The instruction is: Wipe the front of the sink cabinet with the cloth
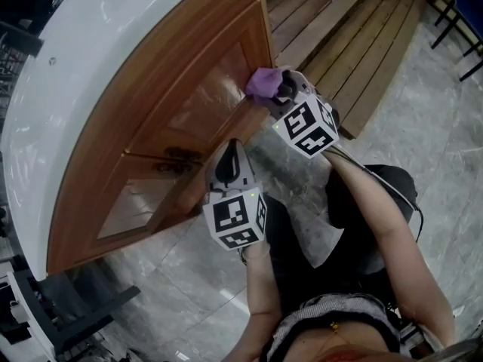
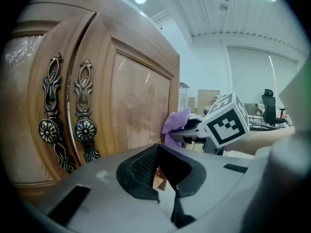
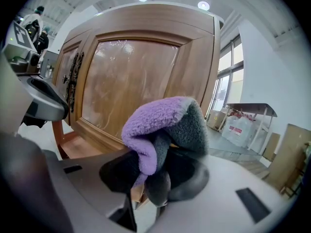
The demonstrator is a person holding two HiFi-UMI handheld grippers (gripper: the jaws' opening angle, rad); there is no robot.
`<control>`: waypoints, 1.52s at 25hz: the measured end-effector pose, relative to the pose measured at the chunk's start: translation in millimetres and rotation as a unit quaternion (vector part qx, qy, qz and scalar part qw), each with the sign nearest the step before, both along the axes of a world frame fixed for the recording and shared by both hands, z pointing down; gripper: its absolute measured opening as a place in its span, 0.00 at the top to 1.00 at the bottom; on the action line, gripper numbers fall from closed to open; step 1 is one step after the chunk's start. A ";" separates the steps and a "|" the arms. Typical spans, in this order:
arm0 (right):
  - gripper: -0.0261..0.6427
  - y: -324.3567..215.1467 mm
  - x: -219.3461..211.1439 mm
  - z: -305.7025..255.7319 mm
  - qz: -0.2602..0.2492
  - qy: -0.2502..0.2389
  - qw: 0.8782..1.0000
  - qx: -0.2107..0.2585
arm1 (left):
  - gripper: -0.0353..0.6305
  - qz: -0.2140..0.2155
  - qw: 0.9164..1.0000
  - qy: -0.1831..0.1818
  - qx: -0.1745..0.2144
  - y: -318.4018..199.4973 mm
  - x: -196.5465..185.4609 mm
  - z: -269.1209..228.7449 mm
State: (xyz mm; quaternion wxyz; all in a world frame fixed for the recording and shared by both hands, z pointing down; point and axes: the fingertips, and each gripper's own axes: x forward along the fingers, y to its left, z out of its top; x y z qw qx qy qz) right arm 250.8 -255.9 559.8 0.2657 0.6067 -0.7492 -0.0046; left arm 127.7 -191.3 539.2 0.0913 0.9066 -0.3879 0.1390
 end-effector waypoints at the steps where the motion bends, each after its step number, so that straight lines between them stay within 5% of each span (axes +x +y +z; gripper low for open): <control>1: 0.69 0.3 -0.2 0.2 0.000 -0.001 1.000 0.000 | 0.95 -0.001 1.000 0.000 0.000 -0.2 -0.8 0.4; 14: 0.69 18.8 -20.8 -21.0 -0.014 -0.044 0.999 0.018 | 0.95 -0.015 1.000 0.001 0.009 -1.6 -5.4 1.9; 28: 0.69 42.5 -90.2 -36.6 -0.093 -0.048 0.994 0.026 | 0.95 -0.053 0.998 0.031 0.030 -8.6 -25.6 -12.8; 38: 0.69 54.1 -131.2 -51.7 -0.128 -0.097 0.986 0.035 | 0.94 -0.080 0.995 0.045 0.044 -5.7 -42.1 -22.2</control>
